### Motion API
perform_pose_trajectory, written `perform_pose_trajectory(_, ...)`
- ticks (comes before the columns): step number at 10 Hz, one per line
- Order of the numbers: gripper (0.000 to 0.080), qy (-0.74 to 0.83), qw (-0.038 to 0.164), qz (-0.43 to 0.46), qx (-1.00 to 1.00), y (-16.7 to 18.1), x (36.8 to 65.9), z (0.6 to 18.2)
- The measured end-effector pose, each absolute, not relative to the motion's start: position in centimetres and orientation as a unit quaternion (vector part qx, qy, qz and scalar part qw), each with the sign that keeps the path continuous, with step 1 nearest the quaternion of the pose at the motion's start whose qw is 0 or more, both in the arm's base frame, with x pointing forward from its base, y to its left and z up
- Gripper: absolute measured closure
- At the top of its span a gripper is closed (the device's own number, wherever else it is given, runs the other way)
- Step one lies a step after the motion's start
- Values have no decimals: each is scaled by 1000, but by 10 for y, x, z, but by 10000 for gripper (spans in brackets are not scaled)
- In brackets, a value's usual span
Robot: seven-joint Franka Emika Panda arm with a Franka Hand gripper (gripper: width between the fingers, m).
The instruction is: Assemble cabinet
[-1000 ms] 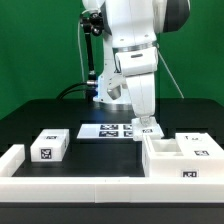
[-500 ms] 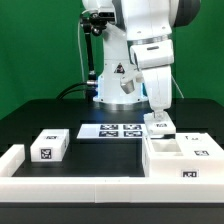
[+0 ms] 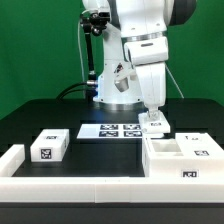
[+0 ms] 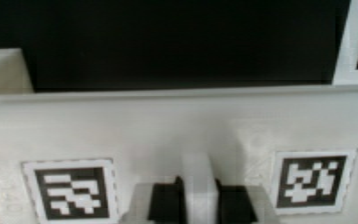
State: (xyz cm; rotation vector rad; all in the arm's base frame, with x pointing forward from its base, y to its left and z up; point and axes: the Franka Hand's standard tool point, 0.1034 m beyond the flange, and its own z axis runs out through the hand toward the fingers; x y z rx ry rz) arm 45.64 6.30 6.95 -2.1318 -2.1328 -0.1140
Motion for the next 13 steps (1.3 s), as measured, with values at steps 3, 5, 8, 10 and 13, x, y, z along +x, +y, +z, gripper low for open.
perform_pose_trajectory(3,737,-703,64,-37,-707,63,456,68)
perform_pose_trajectory(5,737,-704,64,-39,-706,65,457,67)
perform_pose_trajectory(8,737,-710,61,-38,-701,64,459,67)
perform_pose_trajectory(10,737,-710,61,-38,-701,64,458,66)
perform_pose_trajectory(13,737,-715,60,-38,-695,66,458,65)
